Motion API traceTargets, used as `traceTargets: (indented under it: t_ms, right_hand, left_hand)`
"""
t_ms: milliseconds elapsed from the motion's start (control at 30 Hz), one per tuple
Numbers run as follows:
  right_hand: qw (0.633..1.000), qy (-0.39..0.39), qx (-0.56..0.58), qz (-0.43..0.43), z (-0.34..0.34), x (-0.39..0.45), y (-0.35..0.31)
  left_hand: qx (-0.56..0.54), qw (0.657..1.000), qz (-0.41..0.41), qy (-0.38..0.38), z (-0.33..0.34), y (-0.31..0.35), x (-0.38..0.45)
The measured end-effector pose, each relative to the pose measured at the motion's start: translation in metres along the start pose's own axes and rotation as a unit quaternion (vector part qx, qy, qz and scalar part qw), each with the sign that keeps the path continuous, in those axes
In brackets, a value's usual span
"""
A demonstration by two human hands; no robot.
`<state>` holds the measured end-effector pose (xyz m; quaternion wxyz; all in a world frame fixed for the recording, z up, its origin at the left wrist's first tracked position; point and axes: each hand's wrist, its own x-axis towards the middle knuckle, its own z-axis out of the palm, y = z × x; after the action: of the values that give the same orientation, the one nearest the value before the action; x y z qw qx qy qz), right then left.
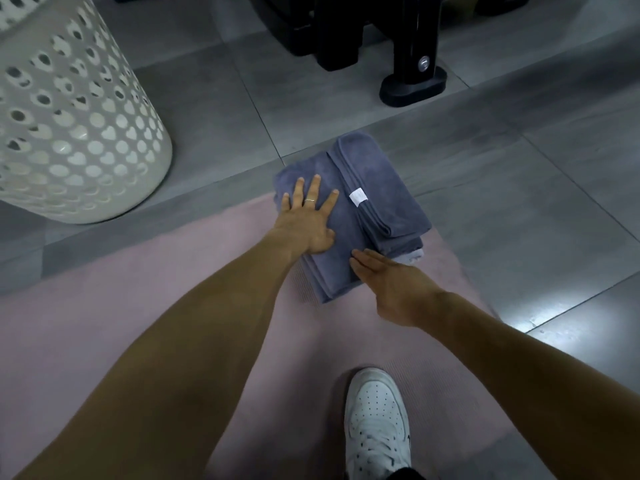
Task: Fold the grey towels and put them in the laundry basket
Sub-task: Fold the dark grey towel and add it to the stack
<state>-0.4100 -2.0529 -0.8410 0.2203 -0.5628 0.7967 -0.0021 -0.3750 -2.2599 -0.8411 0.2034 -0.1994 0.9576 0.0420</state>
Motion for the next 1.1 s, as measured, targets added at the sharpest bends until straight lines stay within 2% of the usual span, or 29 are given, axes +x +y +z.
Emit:
traceTargets:
  t_ms: [100, 200, 233, 367, 500, 667, 900, 1100]
  right_hand:
    - [0.992, 0.072, 0.102, 0.032, -0.017, 0.006, -0.009]
    - [0.97, 0.195, 0.14, 0.023, -0.047, 0.006, -0.026]
    - [0.967, 0.213, 0.14, 0.016, -0.061, 0.003, -0.032]
    - [0.978, 0.173, 0.112, 0.036, -0.124, -0.017, -0.058]
    - [0.988, 0.127, 0.083, -0.003, -0.174, -0.052, -0.108]
    - [0.986, 0.142, 0.079, -0.041, -0.199, -0.103, -0.186]
    - [0.987, 0.078, 0.037, -0.138, -0.168, -0.143, -0.286]
    - [0.972, 0.023, 0.004, -0.232, -0.147, -0.125, -0.357]
  left_hand:
    - [-0.018, 0.999, 0.012, 0.024, -0.012, -0.009, -0.017]
    - [-0.065, 0.993, 0.032, 0.095, -0.027, -0.015, -0.052]
    - [-0.078, 0.99, 0.033, 0.109, -0.034, -0.018, -0.067]
    - [-0.12, 0.986, 0.016, 0.113, -0.068, -0.033, -0.137]
    - [-0.137, 0.982, 0.011, 0.129, -0.109, -0.049, -0.22]
    - [-0.162, 0.976, -0.007, 0.145, -0.139, -0.058, -0.337]
    - [-0.231, 0.953, -0.109, 0.164, -0.099, -0.081, -0.466]
    - [-0.278, 0.922, -0.22, 0.156, -0.014, -0.123, -0.534]
